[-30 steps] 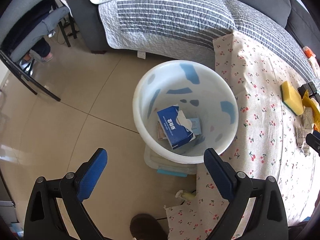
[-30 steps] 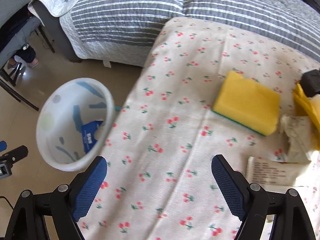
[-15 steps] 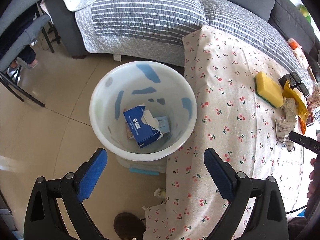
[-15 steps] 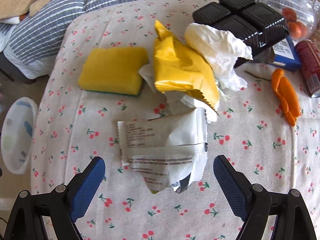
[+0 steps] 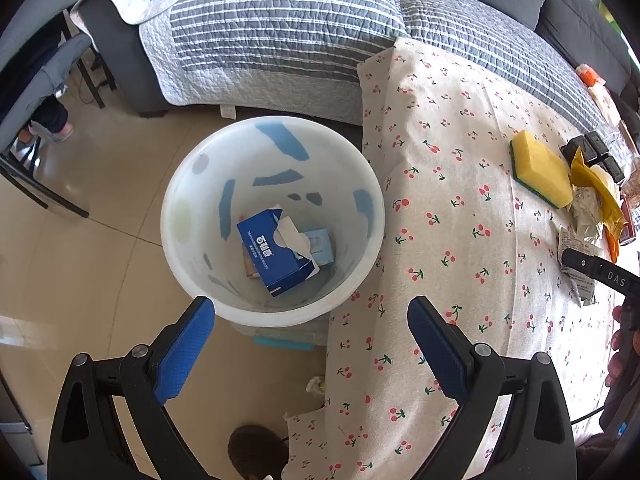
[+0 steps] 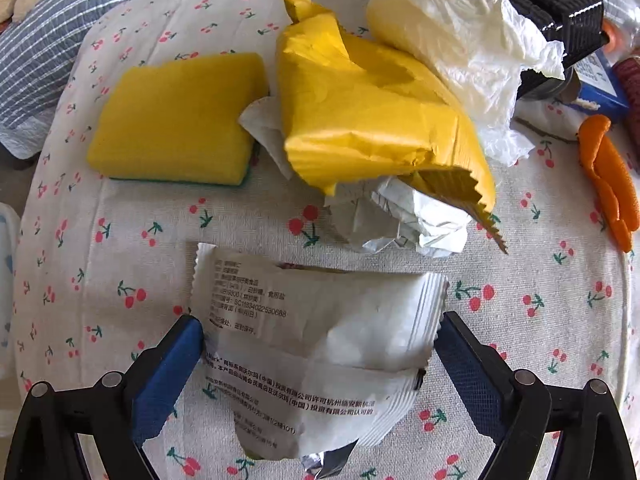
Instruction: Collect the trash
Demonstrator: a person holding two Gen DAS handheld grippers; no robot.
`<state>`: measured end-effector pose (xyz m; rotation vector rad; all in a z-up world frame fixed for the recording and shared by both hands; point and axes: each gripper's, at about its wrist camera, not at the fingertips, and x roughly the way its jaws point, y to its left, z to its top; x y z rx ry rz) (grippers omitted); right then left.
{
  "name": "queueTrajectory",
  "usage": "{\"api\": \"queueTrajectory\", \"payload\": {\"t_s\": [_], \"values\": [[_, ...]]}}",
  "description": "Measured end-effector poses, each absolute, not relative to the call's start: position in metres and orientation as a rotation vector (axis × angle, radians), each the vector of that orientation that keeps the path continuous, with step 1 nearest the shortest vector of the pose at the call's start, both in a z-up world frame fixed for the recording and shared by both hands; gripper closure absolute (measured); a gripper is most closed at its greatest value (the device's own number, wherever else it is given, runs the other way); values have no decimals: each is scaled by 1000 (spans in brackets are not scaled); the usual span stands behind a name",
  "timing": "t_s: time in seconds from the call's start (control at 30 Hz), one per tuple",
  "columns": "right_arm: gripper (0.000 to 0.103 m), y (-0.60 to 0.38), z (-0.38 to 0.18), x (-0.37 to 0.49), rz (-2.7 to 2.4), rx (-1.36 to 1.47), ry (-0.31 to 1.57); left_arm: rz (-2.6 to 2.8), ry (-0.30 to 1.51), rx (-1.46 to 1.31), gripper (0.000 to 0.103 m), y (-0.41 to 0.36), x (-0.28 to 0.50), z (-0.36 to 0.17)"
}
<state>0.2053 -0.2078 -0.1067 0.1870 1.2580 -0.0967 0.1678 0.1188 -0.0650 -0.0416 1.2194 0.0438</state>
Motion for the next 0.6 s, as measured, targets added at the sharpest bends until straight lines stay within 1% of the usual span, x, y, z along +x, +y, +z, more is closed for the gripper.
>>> {"api": "queueTrajectory", "payload": {"t_s": [0.07,0.13,0.2,0.23,0.43,0.53,0.6], "values": [[18,-211,-104,203,-90,185,1255,34,1219,-39,4,112,171,-65],[22,-214,-101,200,-57,206,1264,18,1216,-31,4,103,173,-64],[30,-218,-97,195,-25,240,1269,-2,1212,-17,4,90,176,-64],[31,-220,-94,192,-8,256,1271,-13,1211,-11,4,83,178,-64],[51,-236,-82,174,59,301,1268,-106,1194,26,4,29,191,-63],[64,-249,-79,165,91,336,1267,-159,1180,41,4,1,199,-62],[82,-257,-76,160,117,358,1264,-194,1171,32,4,-16,205,-63]]}}
